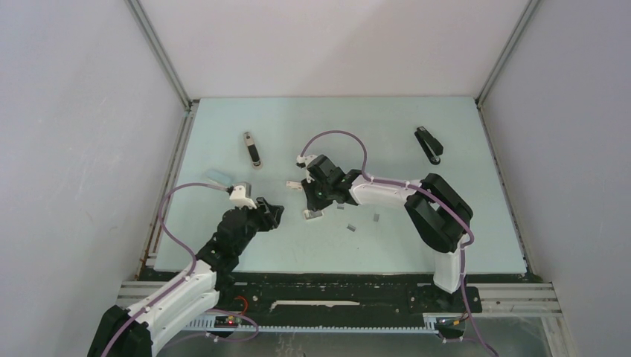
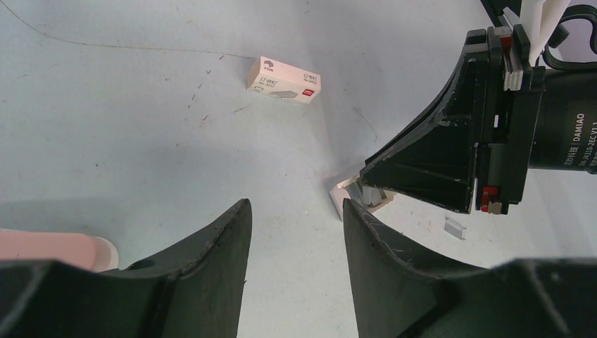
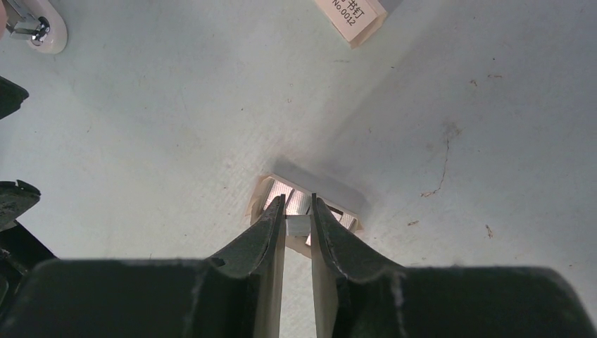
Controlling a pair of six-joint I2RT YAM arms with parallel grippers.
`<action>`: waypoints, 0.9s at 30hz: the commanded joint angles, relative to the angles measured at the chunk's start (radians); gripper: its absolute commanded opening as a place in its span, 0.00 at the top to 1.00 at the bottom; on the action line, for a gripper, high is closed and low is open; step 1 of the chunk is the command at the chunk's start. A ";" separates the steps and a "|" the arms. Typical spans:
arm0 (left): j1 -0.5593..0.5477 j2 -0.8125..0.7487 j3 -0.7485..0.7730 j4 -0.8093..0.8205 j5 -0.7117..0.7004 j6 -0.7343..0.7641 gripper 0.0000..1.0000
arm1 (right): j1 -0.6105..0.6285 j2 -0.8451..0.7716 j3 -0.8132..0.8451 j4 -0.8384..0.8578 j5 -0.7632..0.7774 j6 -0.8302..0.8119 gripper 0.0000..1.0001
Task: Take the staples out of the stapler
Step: Place the staple in the staple box.
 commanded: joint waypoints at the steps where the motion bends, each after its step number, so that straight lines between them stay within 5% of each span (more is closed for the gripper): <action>1: 0.002 -0.012 -0.033 0.019 -0.014 0.018 0.44 | 0.010 0.015 0.031 -0.003 0.022 0.022 0.74; 27: 0.002 -0.018 -0.034 0.017 -0.012 0.017 0.44 | 0.016 -0.011 0.011 0.005 0.026 0.005 0.66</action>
